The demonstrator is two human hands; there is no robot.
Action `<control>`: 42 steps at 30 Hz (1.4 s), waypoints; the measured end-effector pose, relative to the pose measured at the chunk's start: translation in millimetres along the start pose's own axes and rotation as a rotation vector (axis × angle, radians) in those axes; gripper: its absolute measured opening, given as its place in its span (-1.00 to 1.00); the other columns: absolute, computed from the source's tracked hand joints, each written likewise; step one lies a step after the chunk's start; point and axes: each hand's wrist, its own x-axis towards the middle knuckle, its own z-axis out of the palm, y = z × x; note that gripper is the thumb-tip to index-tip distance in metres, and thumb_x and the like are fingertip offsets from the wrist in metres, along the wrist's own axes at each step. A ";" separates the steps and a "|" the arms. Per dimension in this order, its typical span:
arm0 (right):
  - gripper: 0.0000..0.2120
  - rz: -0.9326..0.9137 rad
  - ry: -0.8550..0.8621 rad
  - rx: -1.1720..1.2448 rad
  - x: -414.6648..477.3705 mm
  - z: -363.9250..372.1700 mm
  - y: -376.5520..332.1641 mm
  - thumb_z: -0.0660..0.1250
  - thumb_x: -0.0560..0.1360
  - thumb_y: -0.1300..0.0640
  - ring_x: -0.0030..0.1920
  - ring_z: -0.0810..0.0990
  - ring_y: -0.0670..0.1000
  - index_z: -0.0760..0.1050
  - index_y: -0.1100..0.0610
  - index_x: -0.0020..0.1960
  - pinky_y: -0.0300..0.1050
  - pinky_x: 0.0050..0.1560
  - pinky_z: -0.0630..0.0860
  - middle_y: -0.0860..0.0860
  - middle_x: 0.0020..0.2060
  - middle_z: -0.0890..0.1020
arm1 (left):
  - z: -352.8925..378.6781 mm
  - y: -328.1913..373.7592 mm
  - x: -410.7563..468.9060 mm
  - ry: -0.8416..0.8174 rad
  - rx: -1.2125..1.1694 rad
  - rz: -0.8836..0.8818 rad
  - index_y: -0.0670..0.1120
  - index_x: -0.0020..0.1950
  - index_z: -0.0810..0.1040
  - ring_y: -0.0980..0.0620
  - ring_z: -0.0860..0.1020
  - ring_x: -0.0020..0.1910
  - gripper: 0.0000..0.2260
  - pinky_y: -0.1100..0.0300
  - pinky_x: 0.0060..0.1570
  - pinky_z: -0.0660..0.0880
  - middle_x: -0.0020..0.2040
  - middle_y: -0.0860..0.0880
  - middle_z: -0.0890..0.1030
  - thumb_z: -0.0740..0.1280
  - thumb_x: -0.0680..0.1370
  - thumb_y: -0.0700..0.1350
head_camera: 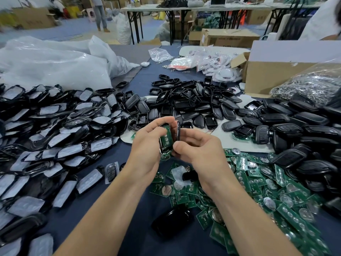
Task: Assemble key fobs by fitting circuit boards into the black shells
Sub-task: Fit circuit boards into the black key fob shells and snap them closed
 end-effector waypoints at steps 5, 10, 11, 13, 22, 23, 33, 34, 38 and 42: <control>-0.68 0.004 0.015 0.026 0.8 -2.3 -2.0 0.48 0.45 0.40 0.00 0.76 0.12 0.76 -0.02 -0.08 -0.02 0.01 0.70 0.07 -0.09 0.78 | -2.3 4.8 2.9 -0.008 -0.307 -0.116 -0.22 0.19 0.64 -0.03 0.74 -0.05 -0.68 0.12 -0.16 0.68 0.06 -0.19 0.75 0.09 0.68 -0.34; -0.76 0.058 0.139 0.137 6.5 -11.0 -8.3 0.52 0.44 0.42 -0.12 0.75 0.07 0.75 0.08 -0.13 -0.14 -0.10 0.68 0.10 -0.13 0.77 | -8.2 6.9 6.1 0.025 -0.415 -0.218 -0.25 0.24 0.59 -0.02 0.67 -0.25 -0.69 0.15 -0.27 0.66 -0.05 -0.17 0.71 0.07 0.69 -0.31; -0.78 0.069 0.159 0.154 7.6 -13.1 -9.0 0.52 0.44 0.42 -0.12 0.75 0.07 0.74 0.11 -0.08 -0.14 -0.10 0.68 0.11 -0.12 0.77 | -9.3 7.9 6.8 0.025 -0.427 -0.247 -0.26 0.24 0.59 0.01 0.62 -0.30 -0.70 0.20 -0.32 0.63 -0.06 -0.16 0.69 0.09 0.69 -0.30; -0.79 0.084 0.190 0.172 9.4 -15.6 -9.6 0.52 0.44 0.42 -0.10 0.74 0.08 0.71 0.20 0.02 -0.11 -0.08 0.69 0.14 -0.08 0.76 | -11.1 9.7 7.2 -0.011 -0.427 -0.294 -0.25 0.26 0.57 0.05 0.55 -0.35 -0.71 0.27 -0.38 0.57 -0.08 -0.13 0.63 0.13 0.65 -0.31; -0.78 0.096 0.204 0.164 9.9 -16.4 -8.6 0.50 0.45 0.42 -0.09 0.74 0.08 0.69 0.21 0.05 -0.13 -0.09 0.68 0.19 -0.05 0.75 | -12.6 13.0 3.6 -0.122 -0.352 -0.285 -0.24 0.30 0.56 0.02 0.62 -0.28 -0.53 0.18 -0.15 0.67 -0.13 -0.10 0.61 0.13 0.51 -0.56; -0.78 0.097 0.207 0.165 10.0 -16.5 -8.8 0.50 0.45 0.42 -0.10 0.74 0.07 0.68 0.21 0.05 -0.13 -0.09 0.68 0.17 -0.06 0.75 | -12.2 13.3 3.4 -0.133 -0.362 -0.282 -0.25 0.29 0.54 0.01 0.64 -0.27 -0.54 0.15 -0.15 0.68 -0.14 -0.11 0.63 0.12 0.51 -0.57; -0.76 0.069 0.154 0.140 6.9 -13.5 -8.3 0.50 0.44 0.42 -0.11 0.76 0.06 0.71 0.09 -0.05 -0.16 -0.09 0.68 0.05 -0.16 0.77 | -7.6 7.7 4.4 -0.139 -0.284 -0.175 -0.17 0.13 0.55 -0.06 0.73 0.02 -0.51 0.06 0.02 0.69 0.00 -0.13 0.74 0.08 0.47 -0.64; -0.75 0.062 0.134 0.123 5.6 -11.9 -7.2 0.50 0.44 0.41 -0.10 0.77 0.06 0.72 0.07 -0.10 -0.15 -0.09 0.68 0.04 -0.16 0.77 | -7.6 6.9 4.5 -0.104 -0.256 -0.148 -0.16 0.09 0.56 -0.05 0.73 0.02 -0.50 0.09 -0.04 0.69 0.00 -0.13 0.75 0.09 0.45 -0.65; -0.71 -0.003 0.066 -0.041 -1.1 -0.2 -1.8 0.54 0.39 0.34 -0.10 0.77 0.02 0.75 -0.06 -0.13 -0.09 -0.08 0.68 -0.01 -0.16 0.78 | -8.8 5.8 3.9 -0.020 -0.277 -0.093 -0.08 -0.21 0.67 -0.05 0.73 -0.12 -0.50 0.14 -0.21 0.64 -0.09 -0.14 0.74 0.08 0.36 -0.57; -0.72 -0.042 0.027 -0.181 -6.6 10.4 2.1 0.49 0.28 0.15 -0.08 0.75 -0.02 0.73 -0.07 -0.03 -0.01 -0.07 0.66 -0.08 -0.14 0.77 | -7.4 4.1 0.6 -0.013 -0.280 -0.035 -0.04 -0.29 0.66 -0.05 0.73 -0.05 -0.54 0.10 -0.19 0.67 -0.04 -0.13 0.75 0.08 0.40 -0.47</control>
